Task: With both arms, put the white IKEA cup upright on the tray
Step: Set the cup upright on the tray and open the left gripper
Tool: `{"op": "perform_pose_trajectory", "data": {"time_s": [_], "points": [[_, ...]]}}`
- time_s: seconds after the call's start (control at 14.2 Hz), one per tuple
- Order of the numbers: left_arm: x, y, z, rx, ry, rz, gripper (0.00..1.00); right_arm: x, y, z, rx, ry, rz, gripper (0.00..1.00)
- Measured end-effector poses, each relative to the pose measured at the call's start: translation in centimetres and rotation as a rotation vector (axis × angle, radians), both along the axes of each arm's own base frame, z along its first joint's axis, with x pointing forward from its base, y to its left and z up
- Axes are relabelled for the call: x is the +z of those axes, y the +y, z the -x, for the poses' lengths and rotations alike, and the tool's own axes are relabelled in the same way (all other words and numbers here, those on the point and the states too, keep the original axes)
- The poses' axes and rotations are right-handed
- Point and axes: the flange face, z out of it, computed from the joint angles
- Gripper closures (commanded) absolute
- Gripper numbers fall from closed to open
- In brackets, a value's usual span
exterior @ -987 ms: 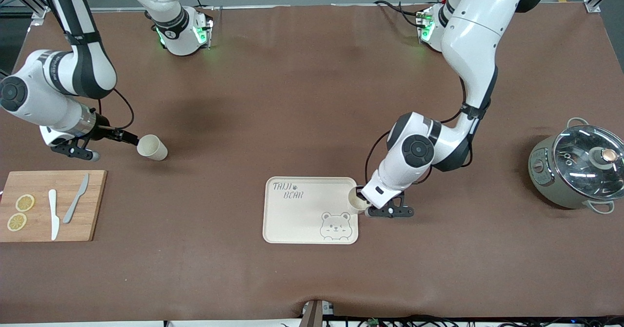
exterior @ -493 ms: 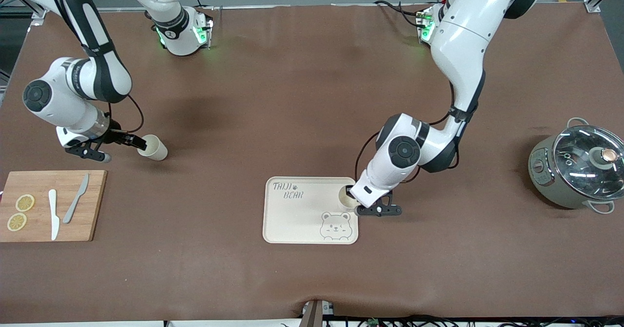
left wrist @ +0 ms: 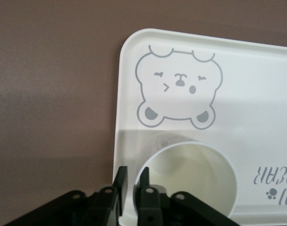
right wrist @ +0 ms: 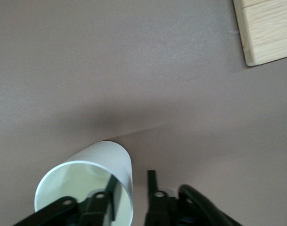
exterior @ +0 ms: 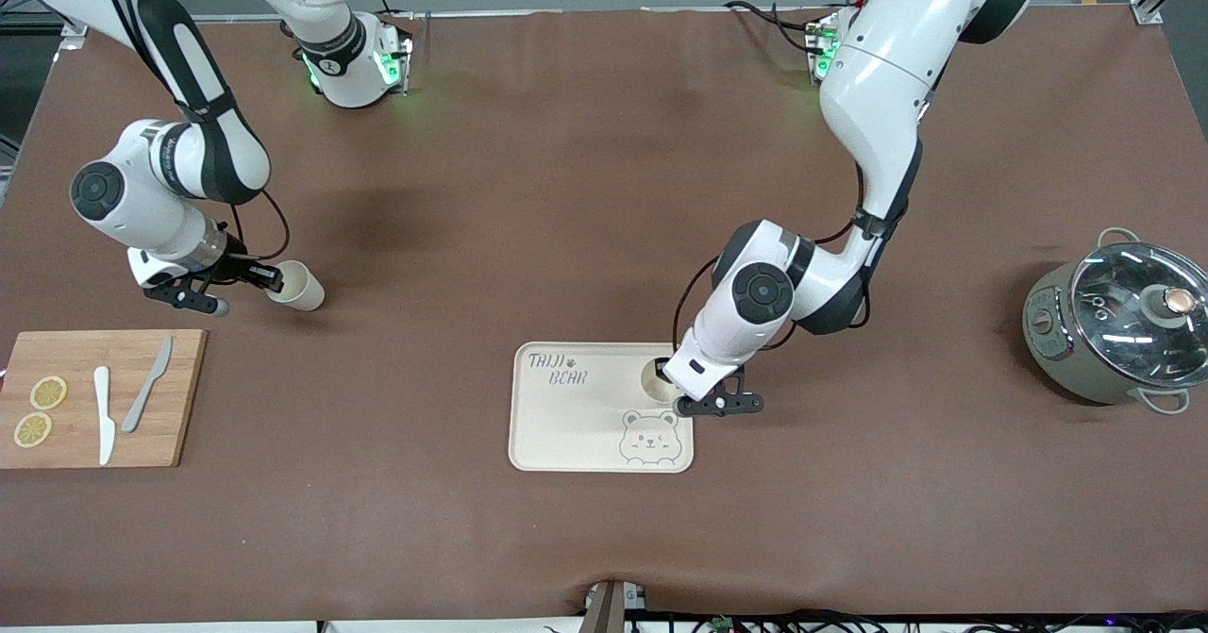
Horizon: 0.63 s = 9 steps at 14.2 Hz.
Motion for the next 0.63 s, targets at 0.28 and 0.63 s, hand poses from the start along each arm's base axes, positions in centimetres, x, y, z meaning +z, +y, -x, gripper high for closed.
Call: {"op": "perform_pose_trajectory", "data": {"time_s": [0.28,0.63], "points": [[0.2,0.0,-0.2,0.002,-0.005,0.002,0.0,0.3,0.3,-0.1,0.004,-0.003,-0.002,1.0],[5.2,1.3,-1.8,0.02,-0.02,-0.005,0.0,1.6,1.7,-1.5,0.035,0.017,-0.008,1.0]]}}
